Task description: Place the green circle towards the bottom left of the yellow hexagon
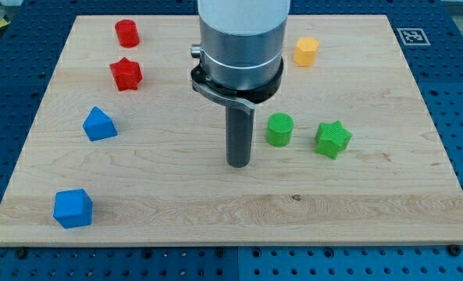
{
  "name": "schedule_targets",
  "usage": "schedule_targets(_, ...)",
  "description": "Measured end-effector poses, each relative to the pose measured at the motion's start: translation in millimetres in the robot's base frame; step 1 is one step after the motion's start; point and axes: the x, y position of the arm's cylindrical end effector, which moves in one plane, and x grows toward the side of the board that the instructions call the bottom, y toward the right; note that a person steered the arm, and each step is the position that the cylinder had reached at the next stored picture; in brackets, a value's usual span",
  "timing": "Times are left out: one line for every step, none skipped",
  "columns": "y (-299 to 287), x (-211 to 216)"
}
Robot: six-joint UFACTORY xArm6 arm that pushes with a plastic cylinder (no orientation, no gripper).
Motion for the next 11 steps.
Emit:
schedule_targets(14, 0)
schedule_targets(37, 0)
schedule_targets(63, -10)
schedule_targets(64, -44)
schedule_targets(63, -69)
schedule_targets(60, -67)
schedule_targets(50, -57)
schedule_targets(25, -70)
schedule_targets(14, -109)
schedule_targets(14, -124)
schedule_targets(14, -119)
